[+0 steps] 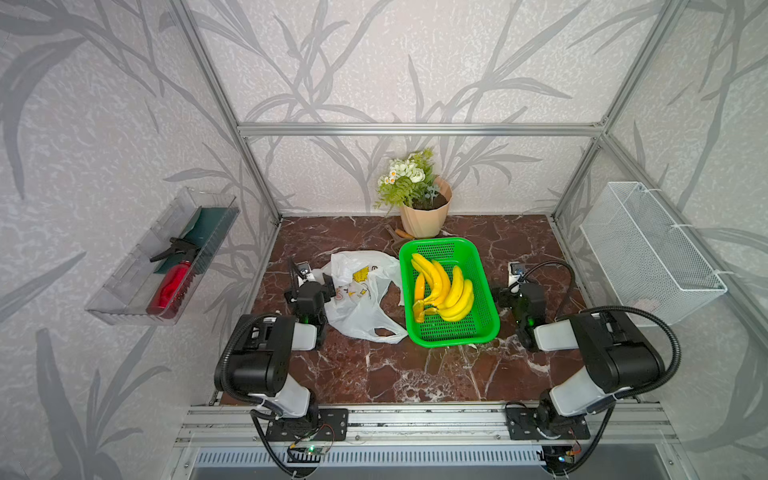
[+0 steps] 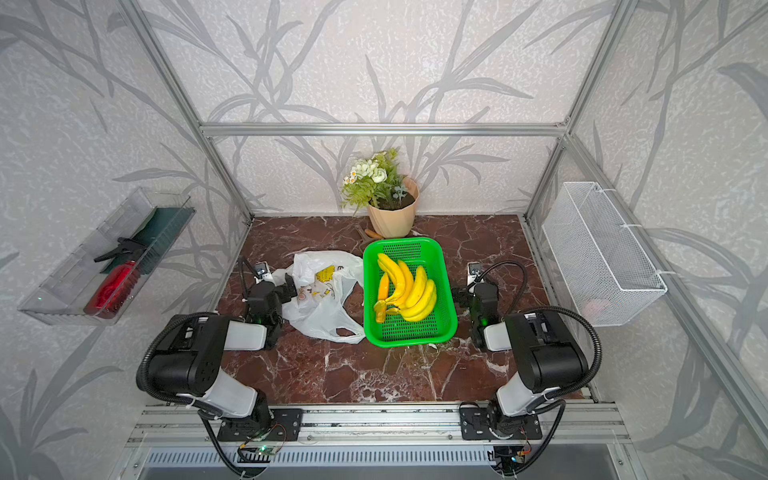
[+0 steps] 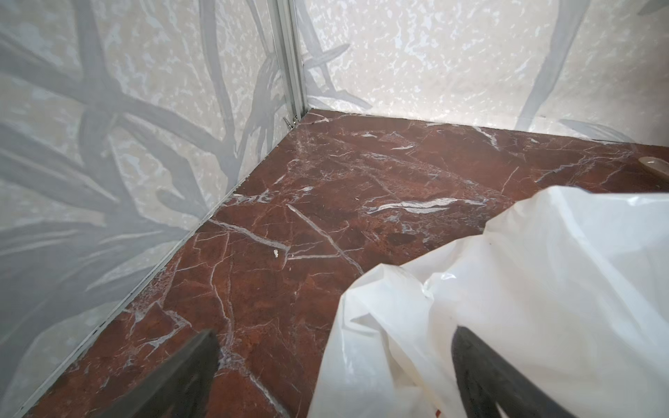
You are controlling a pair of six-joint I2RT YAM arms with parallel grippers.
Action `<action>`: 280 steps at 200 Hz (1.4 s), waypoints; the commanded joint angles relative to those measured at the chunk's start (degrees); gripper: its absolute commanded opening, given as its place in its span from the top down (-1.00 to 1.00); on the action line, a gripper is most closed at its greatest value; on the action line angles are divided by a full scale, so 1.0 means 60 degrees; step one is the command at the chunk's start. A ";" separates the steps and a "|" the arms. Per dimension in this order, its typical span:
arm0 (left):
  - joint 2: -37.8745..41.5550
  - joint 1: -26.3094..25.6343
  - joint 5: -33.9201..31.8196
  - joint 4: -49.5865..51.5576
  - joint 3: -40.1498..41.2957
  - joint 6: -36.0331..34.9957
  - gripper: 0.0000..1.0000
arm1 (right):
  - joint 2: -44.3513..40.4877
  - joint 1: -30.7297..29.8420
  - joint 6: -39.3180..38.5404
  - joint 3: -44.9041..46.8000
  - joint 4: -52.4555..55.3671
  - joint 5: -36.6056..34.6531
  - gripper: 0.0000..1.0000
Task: Place the banana into a plastic bag & tie a knot
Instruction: Open the plastic bag at the center of the board.
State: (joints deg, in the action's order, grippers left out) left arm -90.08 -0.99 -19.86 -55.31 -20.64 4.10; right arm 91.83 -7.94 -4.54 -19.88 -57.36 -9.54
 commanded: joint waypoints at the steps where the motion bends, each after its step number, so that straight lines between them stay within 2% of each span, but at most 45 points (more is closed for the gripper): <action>1: 0.0018 0.0038 -0.0144 -0.0210 -0.0002 0.0035 -0.98 | -0.0106 -0.0051 0.0038 -0.0173 -0.0049 -0.0079 -0.98; 135: 0.0000 0.0045 -0.0147 -0.0229 0.0003 0.0016 -0.98 | -0.0100 -0.0038 0.0052 -0.0182 -0.0039 -0.0079 -0.98; 146: 0.0084 -0.0011 -0.0301 -0.0644 0.0224 -0.0019 -0.98 | -0.0160 -0.0137 0.0045 0.0093 -0.0571 -0.0547 -0.98; 153: 0.0320 -0.0188 -0.0616 -0.0838 0.0473 -0.0053 -0.98 | -0.0286 -0.0339 0.0010 0.0437 -0.1259 -0.1150 -0.98; 158: 0.0437 -0.0189 -0.0181 -0.0999 0.0627 -0.0261 -0.98 | -0.0404 -0.0462 0.0007 0.0685 -0.1562 -0.1534 -0.98; 163: 0.0481 -0.0213 0.0176 -0.1447 0.0763 -0.0571 -0.98 | -0.0477 -0.0475 -0.0140 0.0911 -0.2013 -0.1376 -0.98; 176: 0.1174 -0.0958 -0.1482 -0.1372 0.0938 -0.1054 -0.98 | -0.1020 -0.1007 -0.0558 0.1183 -0.2240 -0.2404 -0.99; 194: 0.2737 -0.1051 -0.2051 0.0152 0.0770 -0.0836 -0.98 | -0.2594 -0.1167 -0.0711 0.0927 -0.0508 -0.2467 -0.98; 205: 0.3517 -0.1036 -0.2444 0.1108 0.0384 -0.0580 -0.98 | -0.3474 -0.1152 -0.0669 0.0677 -0.0050 -0.2274 -0.98; 228: 0.4585 -0.1114 -0.2447 0.2873 -0.0897 -0.0413 -0.98 | -0.4764 -0.1467 -0.0313 -0.1060 0.1900 -0.2510 -0.98; 236: 0.4991 -0.1189 -0.2487 0.3900 -0.1511 -0.0160 -0.98 | -0.5110 -0.1573 0.0267 -0.2096 0.3419 -0.2808 -0.98; 242: 0.5212 -0.1245 -0.2585 0.4654 -0.2077 0.0080 -0.98 | -0.5281 -0.1556 0.1451 -0.2984 0.4920 -0.3231 -0.98; 254: 0.5439 -0.1344 -0.2900 0.6247 -0.3290 0.0991 -0.98 | -0.5379 -0.1344 0.5480 -0.4618 0.8627 -0.4080 -0.99; 263: 0.5540 -0.1318 -0.2996 0.8101 -0.4196 0.2923 -0.98 | -0.5450 -0.1165 0.8495 -0.5488 1.1339 -0.4045 -0.98; 267: 0.5625 -0.1293 -0.2880 0.9084 -0.4573 0.4135 -0.98 | -0.5492 -0.1107 0.9159 -0.5564 1.1775 -0.3978 -0.99; 275: 0.5872 -0.1257 -0.2477 1.1248 -0.5195 0.6445 -0.98 | -0.5619 -0.0948 0.9321 -0.5218 1.1210 -0.3490 -0.99; 280: 0.6000 -0.1222 -0.2191 1.1436 -0.5210 0.7506 -0.98 | -0.5687 -0.0837 0.9026 -0.4844 1.0416 -0.2904 -0.98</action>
State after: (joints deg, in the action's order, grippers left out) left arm -57.84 -8.62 -34.13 -18.52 -44.51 16.14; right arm 59.96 -15.29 25.04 -51.37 -15.86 -28.36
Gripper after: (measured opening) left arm 0.992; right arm 0.993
